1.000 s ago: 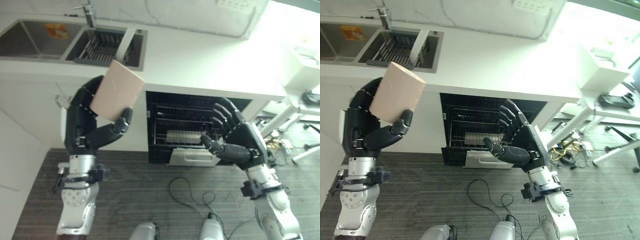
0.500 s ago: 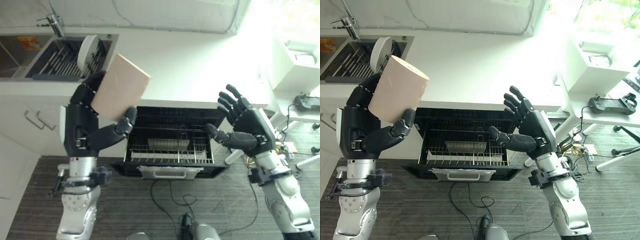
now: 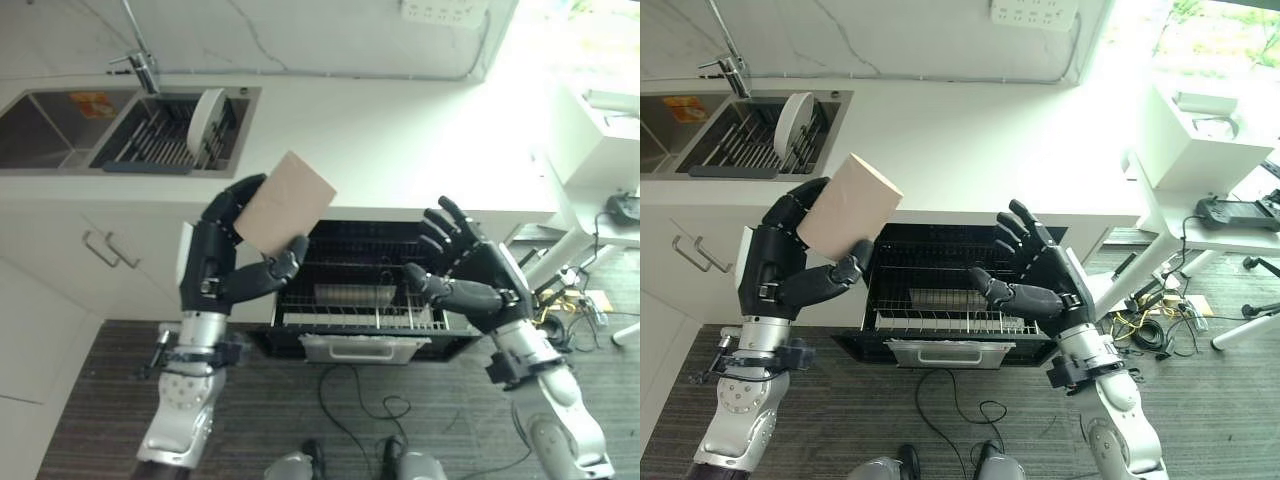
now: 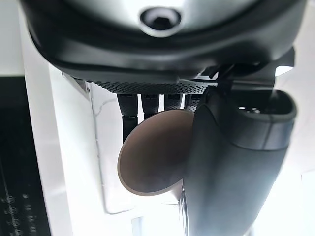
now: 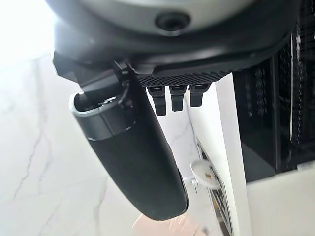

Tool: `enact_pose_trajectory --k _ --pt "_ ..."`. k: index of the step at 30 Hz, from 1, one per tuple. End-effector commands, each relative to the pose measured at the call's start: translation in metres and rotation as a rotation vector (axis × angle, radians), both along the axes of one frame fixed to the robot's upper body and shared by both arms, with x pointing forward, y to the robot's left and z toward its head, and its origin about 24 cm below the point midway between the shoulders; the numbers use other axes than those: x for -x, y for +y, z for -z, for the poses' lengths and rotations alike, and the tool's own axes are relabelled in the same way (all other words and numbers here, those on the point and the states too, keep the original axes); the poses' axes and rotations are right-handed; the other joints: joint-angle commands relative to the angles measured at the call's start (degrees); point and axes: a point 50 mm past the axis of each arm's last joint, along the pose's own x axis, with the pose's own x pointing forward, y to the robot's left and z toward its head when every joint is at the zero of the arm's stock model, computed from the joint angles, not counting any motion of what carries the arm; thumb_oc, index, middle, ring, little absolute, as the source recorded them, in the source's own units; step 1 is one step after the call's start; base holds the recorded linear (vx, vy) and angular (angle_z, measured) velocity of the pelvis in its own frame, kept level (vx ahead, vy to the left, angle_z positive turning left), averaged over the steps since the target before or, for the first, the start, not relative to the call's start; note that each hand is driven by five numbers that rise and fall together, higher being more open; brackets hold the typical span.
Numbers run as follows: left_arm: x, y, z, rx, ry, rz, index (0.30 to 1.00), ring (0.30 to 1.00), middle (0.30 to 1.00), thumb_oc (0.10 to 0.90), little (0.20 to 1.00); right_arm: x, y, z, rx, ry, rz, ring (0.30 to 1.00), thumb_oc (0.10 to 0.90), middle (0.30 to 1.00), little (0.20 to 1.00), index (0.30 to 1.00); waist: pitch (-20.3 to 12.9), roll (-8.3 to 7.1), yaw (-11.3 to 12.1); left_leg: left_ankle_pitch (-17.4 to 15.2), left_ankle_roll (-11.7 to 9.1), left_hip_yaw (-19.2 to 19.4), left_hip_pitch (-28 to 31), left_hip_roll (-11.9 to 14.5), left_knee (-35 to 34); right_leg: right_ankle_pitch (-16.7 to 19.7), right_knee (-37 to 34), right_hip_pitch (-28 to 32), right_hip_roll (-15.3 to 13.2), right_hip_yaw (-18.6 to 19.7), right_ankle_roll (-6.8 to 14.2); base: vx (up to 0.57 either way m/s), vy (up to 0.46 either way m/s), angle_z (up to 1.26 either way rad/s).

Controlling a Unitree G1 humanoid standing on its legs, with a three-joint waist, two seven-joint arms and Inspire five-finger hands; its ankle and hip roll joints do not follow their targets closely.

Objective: Place the dishes in the dishwasher.

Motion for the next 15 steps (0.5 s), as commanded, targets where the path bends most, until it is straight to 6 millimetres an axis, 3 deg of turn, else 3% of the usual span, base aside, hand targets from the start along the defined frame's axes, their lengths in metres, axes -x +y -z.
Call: enact_pose_trajectory --k 1,6,8,15 --pt "-0.001 -0.019 -0.044 -0.061 -0.305 0.063 0.3 0.3 0.3 0.4 0.3 -0.007 0.008 -0.034 -0.145 -0.165 -0.112 0.9 0.8 0.9 0.9 0.9 -6.1 -0.26 -0.1 -3.2 -4.6 -4.7 2.0 4.3 0.0 -3.9 2.2 2.5 -0.6 0.4 4.3 0.03 0.023 -0.03" --pt "-0.003 -0.03 -0.042 -0.123 -0.325 0.09 0.3 0.3 0.3 0.4 0.3 -0.011 0.025 -0.026 -0.296 -0.083 -0.212 0.9 0.8 0.9 0.9 0.9 -6.6 -0.64 0.5 -4.0 -4.0 -4.8 2.8 3.9 0.0 -4.0 2.2 2.9 -0.8 0.7 4.4 0.04 0.021 -0.06" --pt "-0.003 -0.034 -0.04 -0.144 -0.332 0.108 0.3 0.3 0.3 0.4 0.3 -0.013 0.035 -0.016 -0.435 0.017 -0.282 0.9 0.8 0.9 0.9 0.9 -7.0 -0.74 0.7 -4.2 -3.9 -4.5 3.1 3.9 0.0 -3.9 2.2 3.1 -1.0 0.6 4.5 0.0 0.0 0.0" --pt "-0.001 -0.042 -0.04 -0.2 -0.364 0.125 0.3 0.3 0.3 0.4 0.3 -0.016 0.049 0.0 -0.553 0.139 -0.309 0.9 0.8 0.9 0.9 0.9 -7.2 -0.75 1.0 -4.8 -3.4 -4.5 3.9 3.6 0.0 -4.0 2.2 3.6 -0.8 0.7 4.5 0.0 0.0 0.0"
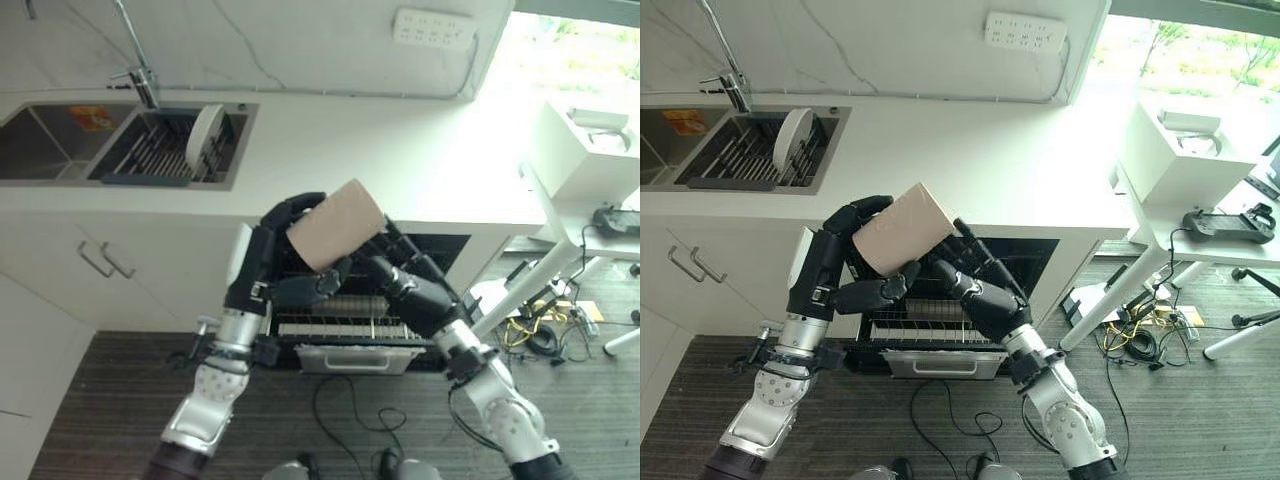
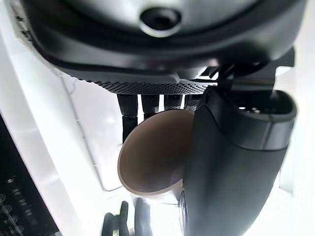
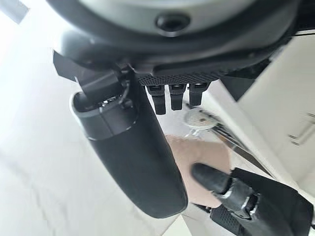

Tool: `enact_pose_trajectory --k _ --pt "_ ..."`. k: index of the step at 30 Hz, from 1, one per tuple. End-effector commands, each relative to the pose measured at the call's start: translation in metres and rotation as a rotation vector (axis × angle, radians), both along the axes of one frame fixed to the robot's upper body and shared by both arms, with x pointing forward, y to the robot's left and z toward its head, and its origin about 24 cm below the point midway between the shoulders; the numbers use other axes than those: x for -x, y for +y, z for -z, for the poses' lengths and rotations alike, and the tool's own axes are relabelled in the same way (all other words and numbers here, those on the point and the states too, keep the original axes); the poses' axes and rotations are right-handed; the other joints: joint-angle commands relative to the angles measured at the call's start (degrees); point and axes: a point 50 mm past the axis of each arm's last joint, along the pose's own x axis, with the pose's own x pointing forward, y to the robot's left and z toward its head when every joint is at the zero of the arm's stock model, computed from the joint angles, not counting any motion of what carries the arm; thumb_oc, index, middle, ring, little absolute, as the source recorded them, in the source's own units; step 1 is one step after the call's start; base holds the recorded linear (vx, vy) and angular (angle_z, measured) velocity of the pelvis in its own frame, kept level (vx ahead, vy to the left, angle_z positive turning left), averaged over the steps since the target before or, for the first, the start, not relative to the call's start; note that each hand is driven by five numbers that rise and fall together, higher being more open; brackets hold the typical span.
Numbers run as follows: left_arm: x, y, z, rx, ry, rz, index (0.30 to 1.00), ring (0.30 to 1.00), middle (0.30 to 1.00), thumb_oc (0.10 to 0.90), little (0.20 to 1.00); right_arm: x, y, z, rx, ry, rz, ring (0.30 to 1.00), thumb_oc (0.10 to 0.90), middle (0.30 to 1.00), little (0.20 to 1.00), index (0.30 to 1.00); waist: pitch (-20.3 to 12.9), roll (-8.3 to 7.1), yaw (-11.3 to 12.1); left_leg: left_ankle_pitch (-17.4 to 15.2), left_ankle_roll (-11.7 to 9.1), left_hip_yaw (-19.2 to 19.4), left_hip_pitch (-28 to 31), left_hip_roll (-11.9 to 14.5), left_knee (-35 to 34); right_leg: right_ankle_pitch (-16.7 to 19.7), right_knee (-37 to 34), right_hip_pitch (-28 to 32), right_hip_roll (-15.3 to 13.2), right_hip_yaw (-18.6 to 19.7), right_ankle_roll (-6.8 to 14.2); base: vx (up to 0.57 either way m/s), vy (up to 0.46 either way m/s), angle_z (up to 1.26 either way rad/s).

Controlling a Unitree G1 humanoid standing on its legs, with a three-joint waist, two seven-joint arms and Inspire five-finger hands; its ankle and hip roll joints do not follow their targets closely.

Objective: Place the dishes in the dishwasher.

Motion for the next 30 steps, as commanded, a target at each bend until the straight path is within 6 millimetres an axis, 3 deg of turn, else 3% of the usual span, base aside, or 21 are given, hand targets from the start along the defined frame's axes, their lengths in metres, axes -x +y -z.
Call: enact_pose_trajectory --k 1,8,30 --pt "0.003 -0.013 -0.044 -0.003 -0.292 0.084 0.3 0.3 0.3 0.4 0.3 -0.006 0.003 -0.03 -0.165 -0.123 0.022 0.9 0.8 0.9 0.9 0.9 -5.8 -0.44 0.8 -4.7 -3.5 -4.4 2.0 2.9 0.4 -3.7 3.1 1.7 -1.5 0.6 4.7 0.0 0.0 0.0" --pt "0.002 -0.017 -0.043 -0.023 -0.286 0.099 0.3 0.3 0.3 0.4 0.3 -0.005 0.011 -0.026 -0.221 -0.082 -0.009 0.9 0.8 0.9 0.9 0.9 -5.8 -0.48 0.7 -4.9 -3.4 -4.5 2.4 2.7 0.4 -3.7 3.1 1.9 -1.3 0.9 4.7 0.0 0.0 0.0" --pt "-0.002 -0.033 -0.025 -0.081 -0.147 0.199 0.3 0.3 0.3 0.4 0.3 -0.002 0.022 -0.053 -0.292 -0.191 -0.073 0.9 0.8 0.9 0.9 0.9 -6.1 -0.38 1.1 -5.0 -3.3 -4.7 2.4 2.6 0.4 -4.0 3.1 1.8 -0.8 1.2 4.5 0.0 0.0 0.0"
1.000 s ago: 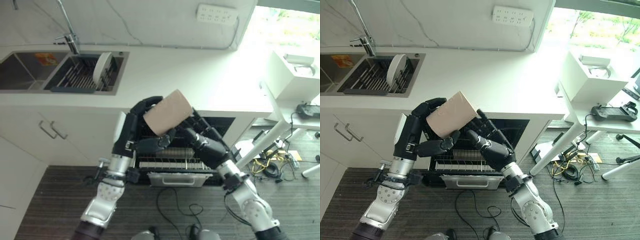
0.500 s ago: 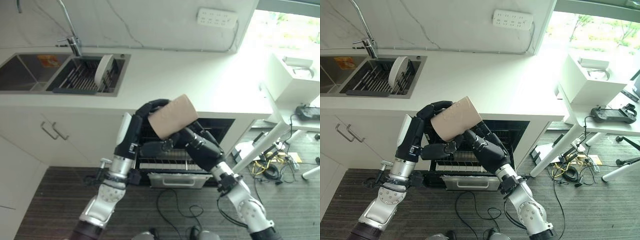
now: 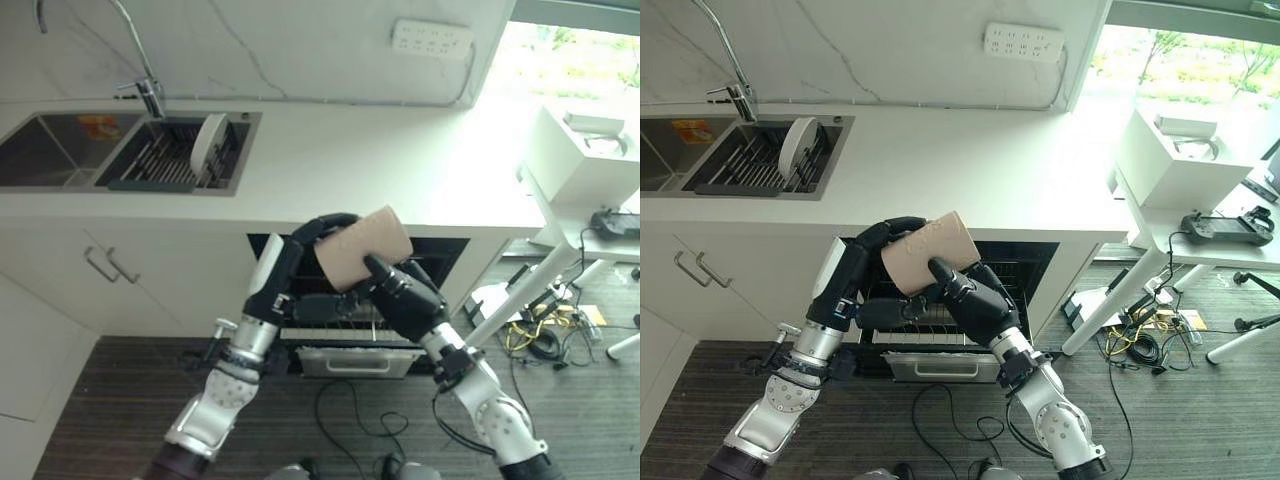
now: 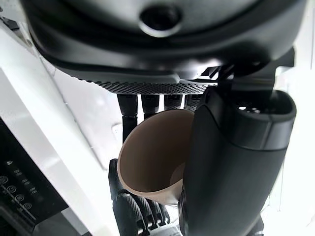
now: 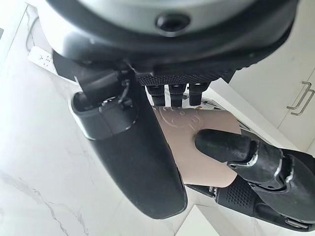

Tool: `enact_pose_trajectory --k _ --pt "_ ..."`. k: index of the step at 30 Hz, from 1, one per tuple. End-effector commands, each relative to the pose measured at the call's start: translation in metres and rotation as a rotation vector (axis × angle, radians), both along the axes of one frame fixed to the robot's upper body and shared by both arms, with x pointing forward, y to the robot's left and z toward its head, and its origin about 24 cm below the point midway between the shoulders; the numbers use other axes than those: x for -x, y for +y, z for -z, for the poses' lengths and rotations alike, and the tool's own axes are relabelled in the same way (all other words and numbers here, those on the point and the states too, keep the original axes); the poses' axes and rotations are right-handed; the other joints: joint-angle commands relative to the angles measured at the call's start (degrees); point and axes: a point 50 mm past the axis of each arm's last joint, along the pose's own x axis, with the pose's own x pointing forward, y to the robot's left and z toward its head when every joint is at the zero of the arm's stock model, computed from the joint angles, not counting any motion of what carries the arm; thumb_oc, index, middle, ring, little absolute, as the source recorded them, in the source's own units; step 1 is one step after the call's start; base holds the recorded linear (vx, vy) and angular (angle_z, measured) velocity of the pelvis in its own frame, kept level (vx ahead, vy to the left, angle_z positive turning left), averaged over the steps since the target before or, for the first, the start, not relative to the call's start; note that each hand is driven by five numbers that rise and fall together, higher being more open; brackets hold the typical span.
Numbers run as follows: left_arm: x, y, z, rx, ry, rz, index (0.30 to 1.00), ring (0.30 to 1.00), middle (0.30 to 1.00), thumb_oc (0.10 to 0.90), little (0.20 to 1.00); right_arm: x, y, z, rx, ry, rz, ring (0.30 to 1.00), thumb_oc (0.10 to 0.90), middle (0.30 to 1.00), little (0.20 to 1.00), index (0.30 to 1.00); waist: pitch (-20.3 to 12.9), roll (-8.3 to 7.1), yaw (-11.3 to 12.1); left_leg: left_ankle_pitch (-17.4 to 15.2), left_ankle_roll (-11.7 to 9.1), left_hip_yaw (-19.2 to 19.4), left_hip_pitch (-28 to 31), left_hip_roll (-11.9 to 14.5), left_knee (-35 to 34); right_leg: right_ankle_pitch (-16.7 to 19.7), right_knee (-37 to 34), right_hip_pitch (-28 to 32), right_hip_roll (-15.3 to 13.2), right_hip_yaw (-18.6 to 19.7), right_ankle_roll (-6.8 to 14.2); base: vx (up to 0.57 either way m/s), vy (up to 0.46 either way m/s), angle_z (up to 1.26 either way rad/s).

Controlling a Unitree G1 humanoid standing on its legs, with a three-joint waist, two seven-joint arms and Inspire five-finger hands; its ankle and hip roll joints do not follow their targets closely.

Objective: Place the dishes in the dishwasher.

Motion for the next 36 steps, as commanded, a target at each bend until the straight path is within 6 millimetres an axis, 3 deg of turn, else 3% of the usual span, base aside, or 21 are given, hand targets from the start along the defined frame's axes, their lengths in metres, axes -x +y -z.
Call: enact_pose_trajectory --k 1,14,15,16,32,33,34,36 --pt "-0.006 -0.016 -0.035 0.041 -0.167 0.121 0.3 0.3 0.3 0.4 0.3 -0.003 0.01 -0.052 -0.174 -0.24 -0.028 0.9 0.8 0.9 0.9 0.9 -5.1 -0.95 1.1 -5.0 -3.4 -4.8 2.3 2.5 0.2 -4.2 3.2 1.9 -0.9 1.1 4.4 0.0 0.0 0.0" --pt "-0.003 -0.032 -0.027 0.014 -0.111 0.214 0.3 0.3 0.3 0.4 0.3 -0.005 0.012 -0.064 -0.225 -0.289 0.037 0.9 0.8 0.9 0.9 0.9 -4.9 -0.58 1.2 -5.0 -3.2 -4.8 2.3 2.4 0.2 -4.1 3.2 1.8 -0.9 1.2 4.4 0.0 0.0 0.0" --pt "-0.003 -0.033 -0.027 0.013 -0.109 0.218 0.3 0.3 0.3 0.4 0.3 -0.005 0.012 -0.065 -0.234 -0.293 0.043 0.533 0.555 0.533 0.533 0.533 -4.9 -0.54 1.2 -5.0 -3.2 -4.8 2.3 2.4 0.2 -4.1 3.2 1.8 -0.9 1.2 4.4 0.0 0.0 0.0" --pt "-0.002 -0.034 -0.026 0.014 -0.108 0.222 0.3 0.3 0.3 0.4 0.3 -0.005 0.011 -0.066 -0.239 -0.293 0.054 0.3 0.4 0.3 0.3 0.3 -4.9 -0.48 1.2 -5.0 -3.2 -4.7 2.2 2.4 0.2 -4.1 3.2 1.8 -1.0 1.2 4.4 0.0 0.0 0.0" --pt "-0.002 -0.035 -0.022 0.055 -0.034 0.255 0.3 0.3 0.3 0.4 0.3 -0.008 0.002 -0.07 -0.22 -0.312 0.17 0.3 0.4 0.3 0.3 0.3 -4.6 -0.07 1.1 -4.9 -3.0 -4.7 2.2 2.2 0.2 -4.0 3.2 1.7 -1.1 1.2 4.4 0.0 0.0 0.0" --pt "-0.003 -0.034 -0.021 0.064 -0.023 0.249 0.653 0.653 0.653 0.635 0.653 -0.008 0.0 -0.069 -0.216 -0.312 0.178 0.3 0.4 0.3 0.3 0.3 -4.7 -0.08 1.1 -4.9 -3.0 -4.7 2.2 2.2 0.2 -4.0 3.2 1.7 -1.2 1.2 4.4 0.0 0.0 0.0" --pt "-0.003 -0.032 -0.021 0.077 -0.014 0.242 0.9 0.9 0.9 0.8 0.9 -0.008 -0.001 -0.069 -0.213 -0.311 0.189 0.3 0.4 0.3 0.3 0.3 -4.6 -0.05 1.1 -4.9 -3.0 -4.6 2.2 2.2 0.2 -4.0 3.2 1.7 -1.2 1.2 4.4 0.0 0.0 0.0" --pt "-0.003 -0.028 -0.02 0.09 0.003 0.237 0.9 0.9 0.9 0.8 0.9 -0.009 -0.005 -0.068 -0.208 -0.307 0.209 0.3 0.4 0.3 0.3 0.3 -4.6 -0.04 1.2 -4.9 -3.0 -4.6 2.3 2.2 0.2 -4.0 3.2 1.7 -1.2 1.2 4.4 0.0 0.0 0.0"
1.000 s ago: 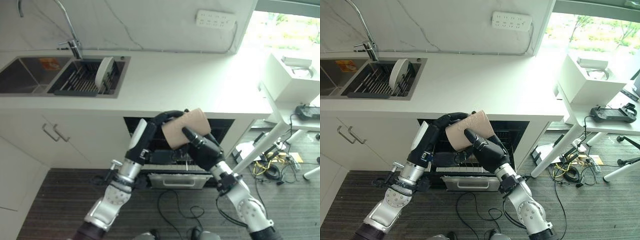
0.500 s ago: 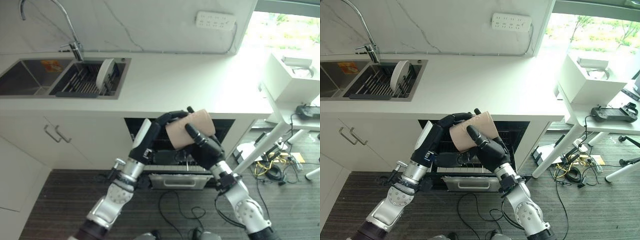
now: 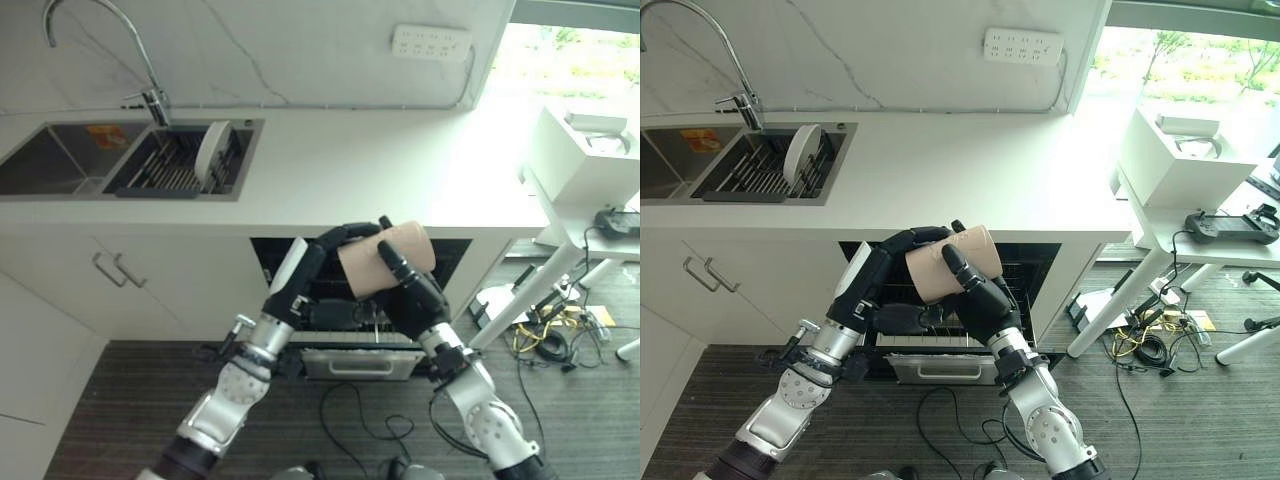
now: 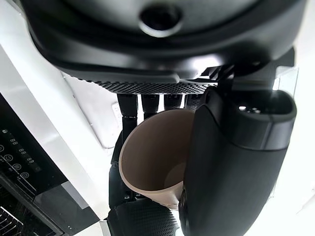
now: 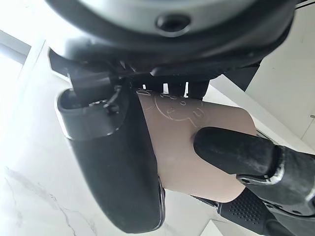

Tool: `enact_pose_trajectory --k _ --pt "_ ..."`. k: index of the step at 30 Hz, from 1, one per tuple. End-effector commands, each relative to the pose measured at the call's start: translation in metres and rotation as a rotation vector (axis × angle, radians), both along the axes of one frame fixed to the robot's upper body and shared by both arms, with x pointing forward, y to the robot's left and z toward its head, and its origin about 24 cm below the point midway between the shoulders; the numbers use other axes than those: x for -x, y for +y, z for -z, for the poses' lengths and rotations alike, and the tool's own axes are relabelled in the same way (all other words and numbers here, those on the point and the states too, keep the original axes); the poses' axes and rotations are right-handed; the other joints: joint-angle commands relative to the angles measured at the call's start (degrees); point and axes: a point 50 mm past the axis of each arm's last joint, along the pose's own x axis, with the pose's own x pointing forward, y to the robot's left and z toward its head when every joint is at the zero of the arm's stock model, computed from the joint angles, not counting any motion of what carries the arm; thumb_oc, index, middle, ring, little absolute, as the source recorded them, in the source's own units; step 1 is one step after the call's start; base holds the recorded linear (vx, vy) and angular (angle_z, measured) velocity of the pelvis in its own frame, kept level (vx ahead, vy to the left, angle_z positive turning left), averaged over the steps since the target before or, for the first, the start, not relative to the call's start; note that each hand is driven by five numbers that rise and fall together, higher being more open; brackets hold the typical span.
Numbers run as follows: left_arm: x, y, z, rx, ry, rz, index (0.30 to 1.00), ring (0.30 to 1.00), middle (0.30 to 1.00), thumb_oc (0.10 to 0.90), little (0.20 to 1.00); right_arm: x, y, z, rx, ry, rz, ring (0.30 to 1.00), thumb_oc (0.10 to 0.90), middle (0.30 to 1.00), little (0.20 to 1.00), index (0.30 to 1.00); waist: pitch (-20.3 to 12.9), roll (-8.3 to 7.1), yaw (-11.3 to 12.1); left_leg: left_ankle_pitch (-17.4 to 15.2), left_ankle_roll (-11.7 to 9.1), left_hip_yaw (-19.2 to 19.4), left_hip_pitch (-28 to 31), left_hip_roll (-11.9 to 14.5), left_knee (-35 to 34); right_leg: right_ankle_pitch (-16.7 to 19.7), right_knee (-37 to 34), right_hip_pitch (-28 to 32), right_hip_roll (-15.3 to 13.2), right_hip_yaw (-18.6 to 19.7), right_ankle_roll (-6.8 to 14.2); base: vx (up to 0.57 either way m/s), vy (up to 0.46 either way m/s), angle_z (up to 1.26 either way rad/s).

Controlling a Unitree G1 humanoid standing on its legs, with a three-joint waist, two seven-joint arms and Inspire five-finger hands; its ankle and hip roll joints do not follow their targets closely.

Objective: Place the dishes in the dishwasher.

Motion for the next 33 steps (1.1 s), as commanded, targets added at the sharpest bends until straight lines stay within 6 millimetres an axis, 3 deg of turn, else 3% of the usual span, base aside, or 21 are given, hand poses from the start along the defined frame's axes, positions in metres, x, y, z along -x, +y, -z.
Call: enact_pose_trajectory --k 1,14,20,27,33 --pt "0.001 -0.006 -0.024 0.117 -0.076 0.102 0.9 0.9 0.9 0.8 0.9 -0.008 -0.012 -0.068 -0.178 -0.346 0.115 0.3 0.4 0.3 0.3 0.3 -3.8 -1.31 1.1 -4.9 -3.0 -4.7 2.2 2.3 0.3 -4.0 3.1 1.8 -1.1 1.0 4.3 0.0 0.0 0.0" --pt "0.014 0.059 -0.054 0.268 -0.341 -0.249 0.9 0.9 0.9 0.8 0.9 -0.006 -0.054 -0.059 -0.141 -0.317 0.308 0.3 0.4 0.3 0.3 0.3 -3.5 -1.63 1.6 -4.7 -3.2 -5.3 2.3 2.3 0.3 -4.1 3.1 2.1 -1.3 0.5 3.9 0.0 0.0 0.0" --pt "0.016 0.077 -0.056 0.264 -0.381 -0.376 0.9 0.9 0.9 0.8 0.9 -0.006 -0.063 -0.06 -0.115 -0.325 0.37 0.3 0.4 0.3 0.3 0.3 -3.7 -1.64 1.4 -4.7 -3.4 -5.7 2.3 2.2 0.3 -4.4 3.1 2.2 -1.1 0.7 3.8 0.0 0.0 0.0" --pt "0.005 0.076 -0.046 0.199 -0.208 -0.29 0.9 0.9 0.9 0.8 0.9 -0.005 -0.066 -0.056 -0.096 -0.307 0.378 0.3 0.4 0.3 0.3 0.3 -3.9 -1.13 0.6 -4.6 -3.4 -5.2 2.5 2.4 0.3 -4.4 3.1 2.2 -1.0 1.2 3.9 0.0 0.002 0.0" --pt "-0.009 0.061 -0.013 -0.114 0.077 -0.133 0.9 0.9 0.9 0.8 0.9 -0.005 -0.066 -0.052 -0.076 -0.288 0.355 0.3 0.4 0.3 0.3 0.3 -3.5 -0.09 -0.6 -4.4 -3.4 -4.4 2.6 2.7 0.3 -4.2 3.1 1.7 -0.7 2.0 4.2 0.0 0.017 -0.07"
